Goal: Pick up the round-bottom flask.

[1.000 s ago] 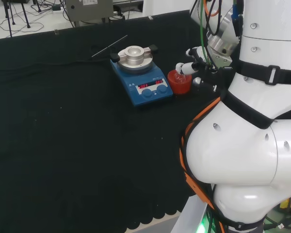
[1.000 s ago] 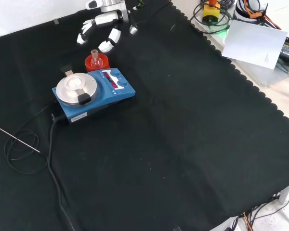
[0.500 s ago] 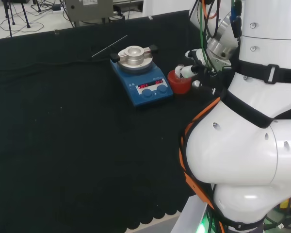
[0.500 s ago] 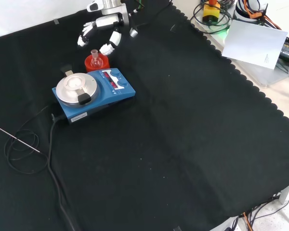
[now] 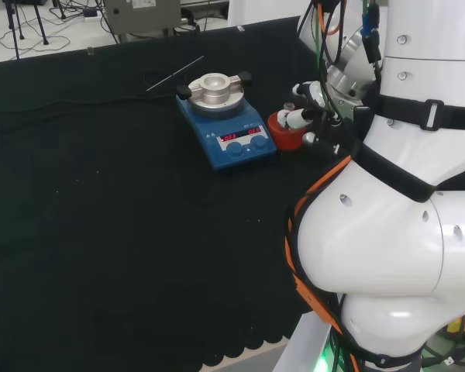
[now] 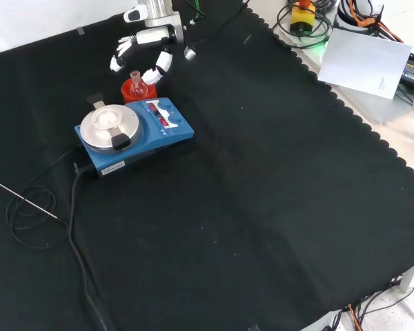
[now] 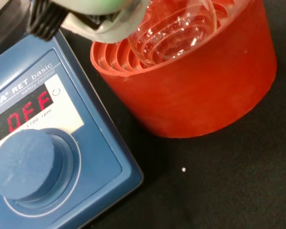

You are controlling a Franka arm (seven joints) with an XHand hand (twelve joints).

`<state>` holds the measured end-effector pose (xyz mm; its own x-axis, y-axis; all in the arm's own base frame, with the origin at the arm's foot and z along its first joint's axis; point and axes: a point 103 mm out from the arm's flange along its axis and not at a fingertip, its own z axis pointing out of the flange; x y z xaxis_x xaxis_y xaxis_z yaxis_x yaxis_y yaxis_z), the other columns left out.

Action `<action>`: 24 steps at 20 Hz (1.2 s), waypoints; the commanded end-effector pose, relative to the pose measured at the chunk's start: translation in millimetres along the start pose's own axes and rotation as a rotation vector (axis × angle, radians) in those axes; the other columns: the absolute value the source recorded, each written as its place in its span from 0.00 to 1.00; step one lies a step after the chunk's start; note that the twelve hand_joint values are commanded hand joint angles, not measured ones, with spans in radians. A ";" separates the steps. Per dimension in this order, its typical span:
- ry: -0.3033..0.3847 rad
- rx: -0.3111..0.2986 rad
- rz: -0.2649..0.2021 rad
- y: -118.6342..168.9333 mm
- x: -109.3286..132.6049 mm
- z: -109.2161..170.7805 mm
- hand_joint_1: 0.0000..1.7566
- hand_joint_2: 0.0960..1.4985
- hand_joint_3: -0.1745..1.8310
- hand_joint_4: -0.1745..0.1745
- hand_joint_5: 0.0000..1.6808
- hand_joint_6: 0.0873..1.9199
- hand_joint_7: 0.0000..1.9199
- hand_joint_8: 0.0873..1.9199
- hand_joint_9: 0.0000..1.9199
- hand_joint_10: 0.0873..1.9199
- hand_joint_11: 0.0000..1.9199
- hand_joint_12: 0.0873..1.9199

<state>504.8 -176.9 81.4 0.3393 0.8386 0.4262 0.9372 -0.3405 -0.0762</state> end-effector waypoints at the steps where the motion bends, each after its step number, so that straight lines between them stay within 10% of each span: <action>1: 0.008 -0.029 -0.004 1.5 1.0 2.3 0.54 0.37 0.43 0.32 0.41 0.10 0.15 0.32 0.24 0.35 0.00 0.70; 6: -0.005 -0.047 -0.004 1.9 3.0 3.4 0.55 0.37 0.44 0.31 0.39 0.31 0.16 0.33 0.24 0.35 0.00 0.71; 24: -0.007 -0.075 -0.016 6.0 5.2 3.5 0.56 0.38 0.44 0.27 0.46 0.38 0.18 0.33 0.26 0.35 0.01 0.72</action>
<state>512.2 -174.8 79.4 0.3289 0.8441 0.4234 0.9332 -0.3593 -0.0085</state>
